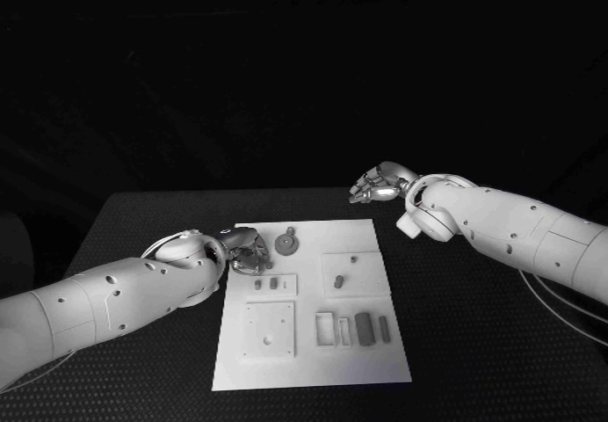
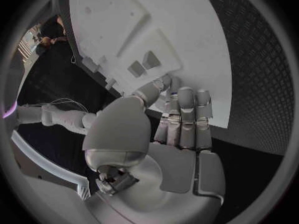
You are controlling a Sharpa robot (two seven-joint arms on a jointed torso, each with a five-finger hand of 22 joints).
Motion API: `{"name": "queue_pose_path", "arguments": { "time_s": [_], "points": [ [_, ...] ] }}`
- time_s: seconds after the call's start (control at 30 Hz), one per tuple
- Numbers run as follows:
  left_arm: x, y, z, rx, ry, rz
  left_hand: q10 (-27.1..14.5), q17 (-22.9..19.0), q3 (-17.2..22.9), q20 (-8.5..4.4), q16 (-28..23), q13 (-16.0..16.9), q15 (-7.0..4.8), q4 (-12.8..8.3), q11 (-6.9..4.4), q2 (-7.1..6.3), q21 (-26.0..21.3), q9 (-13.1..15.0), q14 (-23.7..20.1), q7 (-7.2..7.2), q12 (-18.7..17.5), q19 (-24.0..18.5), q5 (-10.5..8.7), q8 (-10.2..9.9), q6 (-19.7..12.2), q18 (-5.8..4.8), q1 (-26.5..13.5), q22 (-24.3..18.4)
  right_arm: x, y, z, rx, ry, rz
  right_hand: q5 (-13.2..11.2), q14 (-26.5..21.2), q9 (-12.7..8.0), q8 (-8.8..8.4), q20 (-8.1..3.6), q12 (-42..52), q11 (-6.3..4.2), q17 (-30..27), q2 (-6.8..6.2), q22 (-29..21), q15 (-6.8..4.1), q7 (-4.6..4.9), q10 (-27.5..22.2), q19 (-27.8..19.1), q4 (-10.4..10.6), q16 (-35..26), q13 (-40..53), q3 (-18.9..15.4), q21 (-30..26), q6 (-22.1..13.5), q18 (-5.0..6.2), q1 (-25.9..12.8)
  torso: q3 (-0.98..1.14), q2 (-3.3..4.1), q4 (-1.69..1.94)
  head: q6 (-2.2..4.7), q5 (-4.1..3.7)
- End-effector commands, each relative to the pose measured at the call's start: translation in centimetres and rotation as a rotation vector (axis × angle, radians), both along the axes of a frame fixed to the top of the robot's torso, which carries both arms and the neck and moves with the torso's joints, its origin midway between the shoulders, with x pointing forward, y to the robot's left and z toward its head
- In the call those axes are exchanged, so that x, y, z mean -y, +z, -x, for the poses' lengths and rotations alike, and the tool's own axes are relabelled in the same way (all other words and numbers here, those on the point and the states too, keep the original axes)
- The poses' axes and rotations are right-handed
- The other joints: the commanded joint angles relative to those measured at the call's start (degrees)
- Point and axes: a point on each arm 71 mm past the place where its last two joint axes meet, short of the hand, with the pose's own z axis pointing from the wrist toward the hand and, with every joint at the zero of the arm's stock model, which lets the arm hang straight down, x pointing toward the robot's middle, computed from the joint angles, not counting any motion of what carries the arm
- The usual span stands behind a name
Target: Assemble the parts on the task board
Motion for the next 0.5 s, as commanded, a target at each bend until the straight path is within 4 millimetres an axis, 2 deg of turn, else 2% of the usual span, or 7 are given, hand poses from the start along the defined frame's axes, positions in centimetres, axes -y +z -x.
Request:
{"name": "queue_pose_path", "arguments": {
  "time_s": [0.03, 0.27, 0.4, 0.5],
  "points": [
    [-1.4, -0.4, -0.1, -0.019, 0.057, 0.013, -0.6, 0.0, -0.5, -3.07, 0.3, 0.0, 0.06, 0.0, 0.23, -0.55, -0.1, 0.1, -0.2, 0.14, -0.2, 0.0, -0.34, 0.2, -0.1, 0.38, 0.3, 1.0, 0.0, -0.1, 0.1, -0.01, 0.026, 0.016, 0.2, -0.1, -0.1, 0.43, -0.03, -0.2, 0.13, -0.1, 0.1, 0.1, 0.17, -0.09, -0.1, 0.0, -0.2, 0.3, 0.0, -0.1, -0.2, -0.4, -0.28, 0.0, 0.02, -0.03, 0.07, 0.34, 0.08],
    [-4.8, 0.9, -1.4, -0.078, 0.26, 0.232, -1.1, -0.4, -0.7, -2.56, -0.4, -0.1, 0.51, 0.6, 0.65, -0.96, -0.9, 1.0, -1.5, 1.79, -0.3, -1.2, -0.05, 2.7, 3.1, 0.12, -2.1, 0.8, 0.0, -0.1, 0.9, 0.011, 0.102, 0.143, -1.1, 1.9, 0.0, 0.96, -0.01, 0.4, -0.5, 0.1, 0.6, 0.1, -0.41, -0.39, 1.4, 2.4, -1.5, 1.2, 0.1, 0.2, -0.3, 0.3, 0.64, 0.8, -0.02, -0.04, 0.15, 0.89, 0.18],
    [-6.6, 2.1, -1.9, -0.104, 0.351, 0.38, -2.3, -1.4, -0.2, -1.99, -2.4, -0.4, 1.14, 0.8, 1.25, -1.07, -2.4, 1.2, -3.2, 1.97, -0.4, -2.6, -0.06, 3.0, 2.9, -0.27, -3.1, 0.4, -0.3, -0.5, 1.6, 0.02, 0.163, 0.239, -2.4, 6.3, 0.1, 1.43, -0.06, 1.2, -2.37, 0.4, 0.98, 0.1, -2.31, -0.78, 6.1, 7.0, -2.3, 2.8, 0.4, 0.6, 0.6, 1.0, 2.26, 1.2, 0.04, -0.03, 0.04, 1.13, 0.21],
    [-7.5, 2.8, -2.0, -0.13, 0.405, 0.499, -2.3, -1.5, -0.2, -1.98, -2.4, -0.4, 1.14, 0.8, 1.25, -1.07, -2.4, 1.2, -3.2, 1.99, -0.4, -2.6, -0.06, 3.0, 2.9, -0.27, -3.2, 0.3, -0.4, -0.8, 2.1, 0.037, 0.199, 0.323, -2.4, 6.4, 0.1, 1.45, -0.04, 1.1, -2.41, 0.4, 1.0, 0.1, -2.37, -0.8, 6.2, 7.1, -2.3, 2.8, 0.4, 0.6, 0.6, 1.0, 2.31, 1.1, 0.06, -0.01, 0.1, 1.29, 0.1]
  ]
}}
